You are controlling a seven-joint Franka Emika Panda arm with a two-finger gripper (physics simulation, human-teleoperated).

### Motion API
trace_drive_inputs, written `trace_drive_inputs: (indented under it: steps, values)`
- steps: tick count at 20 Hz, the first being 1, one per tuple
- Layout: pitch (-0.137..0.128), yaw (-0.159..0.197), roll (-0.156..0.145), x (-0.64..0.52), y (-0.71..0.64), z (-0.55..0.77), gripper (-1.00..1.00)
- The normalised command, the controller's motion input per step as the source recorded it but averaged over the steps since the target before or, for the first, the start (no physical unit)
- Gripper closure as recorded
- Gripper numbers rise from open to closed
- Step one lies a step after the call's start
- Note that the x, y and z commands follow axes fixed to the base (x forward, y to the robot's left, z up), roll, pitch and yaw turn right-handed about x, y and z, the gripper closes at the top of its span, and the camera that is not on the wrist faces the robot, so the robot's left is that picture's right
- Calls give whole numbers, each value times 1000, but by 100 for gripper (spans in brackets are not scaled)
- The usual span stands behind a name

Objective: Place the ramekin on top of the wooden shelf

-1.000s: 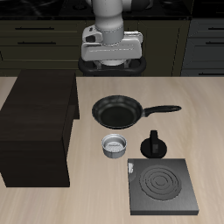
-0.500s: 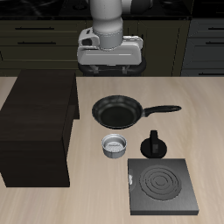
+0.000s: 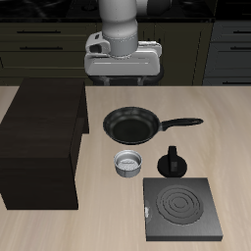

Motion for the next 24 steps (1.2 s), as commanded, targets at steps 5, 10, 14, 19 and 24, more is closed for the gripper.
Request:
trace_drive_inputs:
  steps: [5,10,14,19,24]
  values:
    - [-3,50,31,268,101,14,-100]
    - [-33,35,18,180,121,102,-100]
    - [5,35,-19,126,6,30,-100]
    - [-29,23,-11,99,12,104,-100]
    - [-6,6,-5,57,2,28,-100]
